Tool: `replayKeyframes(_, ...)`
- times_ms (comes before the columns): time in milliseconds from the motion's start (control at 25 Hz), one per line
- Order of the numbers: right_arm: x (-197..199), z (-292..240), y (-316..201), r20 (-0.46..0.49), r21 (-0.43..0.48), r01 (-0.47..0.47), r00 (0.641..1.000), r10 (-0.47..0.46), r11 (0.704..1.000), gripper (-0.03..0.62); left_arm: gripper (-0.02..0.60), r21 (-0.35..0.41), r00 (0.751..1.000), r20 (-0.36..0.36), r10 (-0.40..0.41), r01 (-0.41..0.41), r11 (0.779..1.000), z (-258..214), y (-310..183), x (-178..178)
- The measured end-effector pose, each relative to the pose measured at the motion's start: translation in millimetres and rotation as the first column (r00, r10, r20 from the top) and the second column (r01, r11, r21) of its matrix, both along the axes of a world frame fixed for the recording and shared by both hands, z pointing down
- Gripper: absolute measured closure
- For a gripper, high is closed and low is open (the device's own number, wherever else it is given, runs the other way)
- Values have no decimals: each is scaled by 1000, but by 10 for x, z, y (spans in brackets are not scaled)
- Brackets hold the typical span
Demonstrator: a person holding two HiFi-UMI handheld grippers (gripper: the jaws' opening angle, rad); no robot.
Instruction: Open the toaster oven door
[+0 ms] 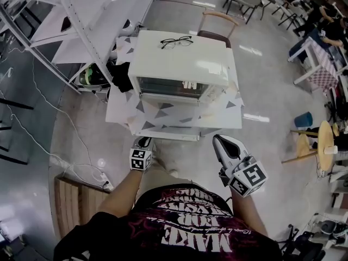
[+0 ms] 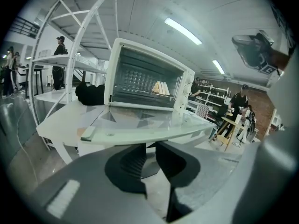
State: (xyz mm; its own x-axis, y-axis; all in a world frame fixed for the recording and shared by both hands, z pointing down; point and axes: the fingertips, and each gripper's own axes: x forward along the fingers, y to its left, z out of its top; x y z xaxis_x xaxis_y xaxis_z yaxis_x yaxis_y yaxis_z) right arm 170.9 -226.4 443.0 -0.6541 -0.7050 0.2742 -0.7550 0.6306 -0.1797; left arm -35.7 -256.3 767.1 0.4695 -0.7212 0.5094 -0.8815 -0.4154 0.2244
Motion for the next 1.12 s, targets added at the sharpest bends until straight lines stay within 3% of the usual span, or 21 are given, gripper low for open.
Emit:
replayKeyframes(200,5,-26,61,9,11,1,1000,-1,1000,568,514,-23,998,54,43,-41,999,33,203,-8)
replayKeyframes(440,20,-22,124,24,30,-2,1000,2,1000,568,517,-29,992,9,126,-125,992,-168,470,128)
replayKeyframes(680,85,28,174,1,56,-13,1000,13,998,568,580,60,988,-2,156,-156,986,-757,465,248)
replayKeyframes(1120,67,-60,209,17,101,-3,1000,1,995,568,580,236,995,34,97,-102,966,-2144,303,245)
